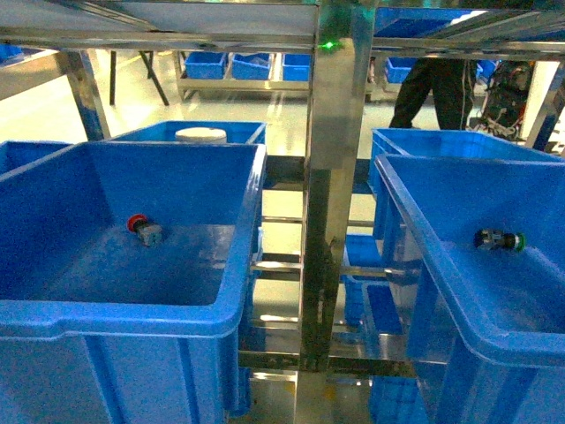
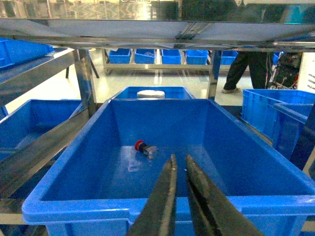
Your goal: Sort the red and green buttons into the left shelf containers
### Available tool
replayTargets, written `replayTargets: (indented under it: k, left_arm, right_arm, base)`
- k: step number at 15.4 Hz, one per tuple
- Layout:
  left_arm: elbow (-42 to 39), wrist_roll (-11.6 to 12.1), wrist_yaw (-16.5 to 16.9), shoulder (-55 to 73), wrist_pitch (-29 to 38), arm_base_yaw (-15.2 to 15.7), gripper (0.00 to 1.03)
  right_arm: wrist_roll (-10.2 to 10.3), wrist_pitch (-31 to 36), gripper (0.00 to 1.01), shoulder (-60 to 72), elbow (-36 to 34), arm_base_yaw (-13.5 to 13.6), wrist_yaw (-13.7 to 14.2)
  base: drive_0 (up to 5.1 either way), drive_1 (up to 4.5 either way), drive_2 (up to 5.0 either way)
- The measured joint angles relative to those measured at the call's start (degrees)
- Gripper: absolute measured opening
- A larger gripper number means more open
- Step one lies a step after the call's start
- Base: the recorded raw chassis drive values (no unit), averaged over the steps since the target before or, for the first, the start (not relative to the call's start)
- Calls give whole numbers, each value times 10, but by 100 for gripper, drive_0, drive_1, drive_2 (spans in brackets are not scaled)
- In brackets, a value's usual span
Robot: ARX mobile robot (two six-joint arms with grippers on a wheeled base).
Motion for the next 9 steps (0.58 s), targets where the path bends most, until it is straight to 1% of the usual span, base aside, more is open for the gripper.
replayTargets:
  k: [1, 2, 4, 5, 8, 9]
  left_arm:
    - [0, 0, 0, 0, 0, 0, 25]
    - [0, 0, 0, 0, 0, 0, 34]
    - [0, 0, 0, 0, 0, 0, 39]
    - [0, 0, 0, 0, 0, 0, 46]
    - [0, 0, 0, 0, 0, 0, 59]
    - [0, 0, 0, 0, 0, 0, 68]
  right_arm:
    - [0, 0, 43, 0, 0, 0, 0]
    - [0, 0, 52, 0, 0, 0, 0]
    - [0, 0, 57, 0, 0, 0, 0]
    - [0, 0, 65, 0, 0, 0, 0]
    - [0, 0, 78, 0, 0, 0, 0]
    - [0, 0, 87, 0, 0, 0, 0]
  base:
    - [0, 0, 0]
    - [0, 0, 0]
    - [0, 0, 0]
    - [0, 0, 0]
    - [0, 0, 0]
    - [0, 0, 0]
